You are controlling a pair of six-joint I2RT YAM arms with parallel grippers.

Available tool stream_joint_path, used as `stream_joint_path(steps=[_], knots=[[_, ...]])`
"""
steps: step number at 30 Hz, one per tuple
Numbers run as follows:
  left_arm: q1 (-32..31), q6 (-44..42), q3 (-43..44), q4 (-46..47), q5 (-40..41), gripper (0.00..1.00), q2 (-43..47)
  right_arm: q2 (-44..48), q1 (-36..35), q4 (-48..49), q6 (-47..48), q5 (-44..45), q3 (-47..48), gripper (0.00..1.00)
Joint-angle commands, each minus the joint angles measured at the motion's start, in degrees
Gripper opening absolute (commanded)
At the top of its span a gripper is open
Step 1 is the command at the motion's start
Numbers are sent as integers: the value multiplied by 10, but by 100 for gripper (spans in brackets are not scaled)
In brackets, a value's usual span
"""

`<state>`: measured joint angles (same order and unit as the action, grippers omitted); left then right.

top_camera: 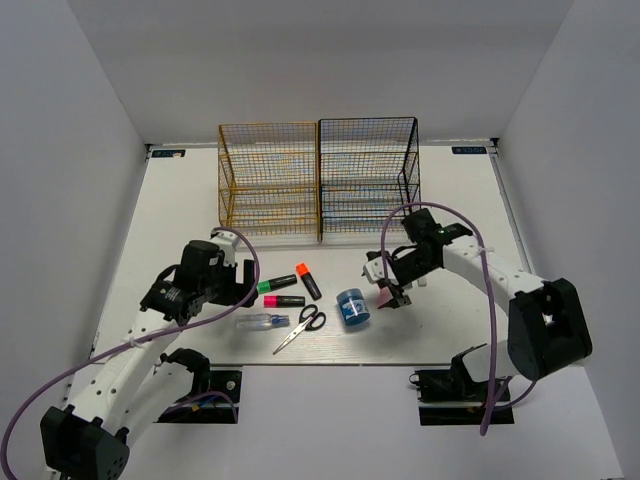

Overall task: Sort the stationery into containers
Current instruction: Grab a piece of stationery with the right arm

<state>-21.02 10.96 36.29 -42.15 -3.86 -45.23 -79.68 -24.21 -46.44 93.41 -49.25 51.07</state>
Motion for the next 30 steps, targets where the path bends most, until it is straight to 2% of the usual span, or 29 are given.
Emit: stream_joint_path(steps=[1,5,11,23,25,26,27,28,30], knots=[[-2,-6,2,-2,-3,100,9,-14,-29,52,-56,14,-4,90],[-2,-8,3,-5,-8,100,10,-41,-60,80,-137,22,10,90],[-2,-9,4,-6,-8,100,14,-56,-112,119,-194,59,4,90],[-3,-9,3,-7,-7,100,29,-87,-167,215,-254,170,-37,90],[-3,-9,2,-7,-6,100,30,-86,-173,219,-263,178,-46,69],[-2,-9,2,-7,-6,100,30,-86,-175,217,-276,185,-45,54],[0,-9,3,-7,-6,100,30,-85,-175,215,-291,187,-34,16],[-2,-8,3,-7,-5,100,29,-80,-175,197,-298,184,-28,0],[-1,-9,1,-6,-6,100,29,-68,-177,185,-319,172,-6,0]])
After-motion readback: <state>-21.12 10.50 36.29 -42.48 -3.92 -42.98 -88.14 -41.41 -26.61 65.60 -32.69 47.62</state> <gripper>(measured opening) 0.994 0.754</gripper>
